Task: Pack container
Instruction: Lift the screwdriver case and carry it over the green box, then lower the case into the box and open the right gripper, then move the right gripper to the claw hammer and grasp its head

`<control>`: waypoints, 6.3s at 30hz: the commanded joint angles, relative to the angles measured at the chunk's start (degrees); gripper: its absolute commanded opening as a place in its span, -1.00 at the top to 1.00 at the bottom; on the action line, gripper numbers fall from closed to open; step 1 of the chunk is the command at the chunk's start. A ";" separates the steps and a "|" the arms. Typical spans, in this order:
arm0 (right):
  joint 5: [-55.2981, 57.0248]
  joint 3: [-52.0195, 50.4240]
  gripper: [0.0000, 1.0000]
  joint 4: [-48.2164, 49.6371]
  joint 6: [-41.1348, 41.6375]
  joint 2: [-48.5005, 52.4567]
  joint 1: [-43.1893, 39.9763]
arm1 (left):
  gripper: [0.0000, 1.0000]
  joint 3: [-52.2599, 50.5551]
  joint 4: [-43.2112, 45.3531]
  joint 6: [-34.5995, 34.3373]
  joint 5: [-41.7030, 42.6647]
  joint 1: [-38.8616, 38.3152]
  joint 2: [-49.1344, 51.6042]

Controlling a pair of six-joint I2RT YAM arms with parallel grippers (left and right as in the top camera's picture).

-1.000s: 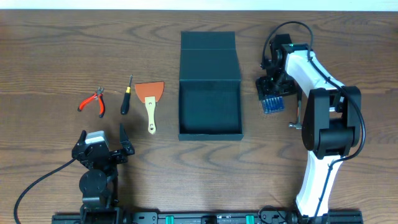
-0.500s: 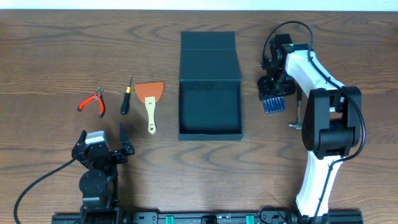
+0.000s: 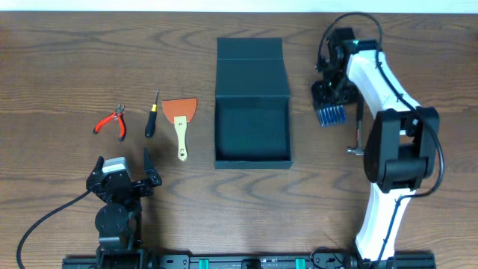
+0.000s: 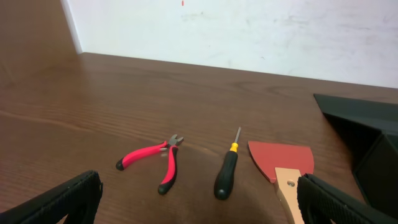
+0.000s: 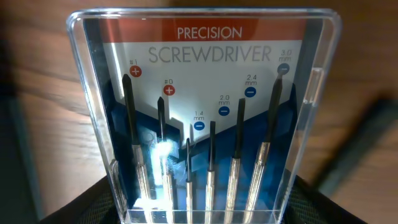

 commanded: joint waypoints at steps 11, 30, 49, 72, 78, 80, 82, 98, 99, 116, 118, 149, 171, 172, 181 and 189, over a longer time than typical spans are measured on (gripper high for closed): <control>1.18 17.81 0.34 -7.67 -2.32 -13.14 2.73 | -0.97 -1.25 -2.08 0.74 -0.66 0.20 -0.37; 1.18 19.26 0.27 -13.29 -5.73 -18.82 27.06 | -0.97 -1.25 -2.08 0.74 -0.66 0.20 -0.37; -1.86 -0.15 0.24 -6.34 -10.40 -18.49 30.91 | -0.97 -1.25 -2.08 0.74 -0.66 0.20 -0.37; -3.32 -18.97 0.07 11.56 -12.98 -18.36 30.80 | -0.97 -1.25 -2.08 0.74 -0.66 0.20 -0.37; -3.32 -20.65 0.06 13.07 -13.25 -17.14 30.80 | -0.97 -1.25 -2.08 0.74 -0.66 0.20 -0.37; -3.30 -21.18 0.06 13.60 -13.44 -16.09 30.80 | -0.97 -1.25 -2.08 0.74 -0.66 0.20 -0.37; -3.30 -21.27 0.02 13.84 -13.44 -14.91 30.75 | -0.97 -1.25 -2.08 0.74 -0.66 0.20 -0.37; -3.30 -21.27 -0.13 16.96 -13.35 -6.80 30.75 | -0.97 -1.25 -2.08 0.74 -0.66 0.20 -0.37; -3.30 -21.24 -0.18 17.05 -13.35 -6.80 30.75 | -0.97 -1.25 -2.08 0.74 -0.66 0.20 -0.37; -2.38 -11.06 -0.99 11.76 -12.00 -6.82 30.62 | -0.97 -1.25 -2.08 0.74 -0.66 0.20 -0.37; -0.96 -5.73 -0.99 9.09 -10.05 -6.82 30.38 | -0.97 -1.25 -2.08 0.74 -0.66 0.20 -0.37; 13.00 12.57 -0.98 -27.87 22.45 -7.17 -2.29 | -0.97 -1.25 -2.08 0.74 -0.66 0.20 -0.37; 2.86 -33.62 -0.99 7.17 8.37 -18.95 -9.73 | -0.97 -1.25 -2.08 0.74 -0.66 0.20 -0.37; 2.80 -34.25 -0.98 8.09 7.96 -18.95 -10.38 | -0.97 -1.25 -2.08 0.74 -0.66 0.20 -0.37; -3.17 -35.08 -0.99 13.33 -1.29 -18.95 -12.55 | -0.97 -1.25 -2.08 0.74 -0.66 0.20 -0.37; -3.23 -36.09 -0.99 15.98 -4.85 -18.93 -12.33 | -0.97 -1.25 -2.08 0.74 -0.66 0.20 -0.37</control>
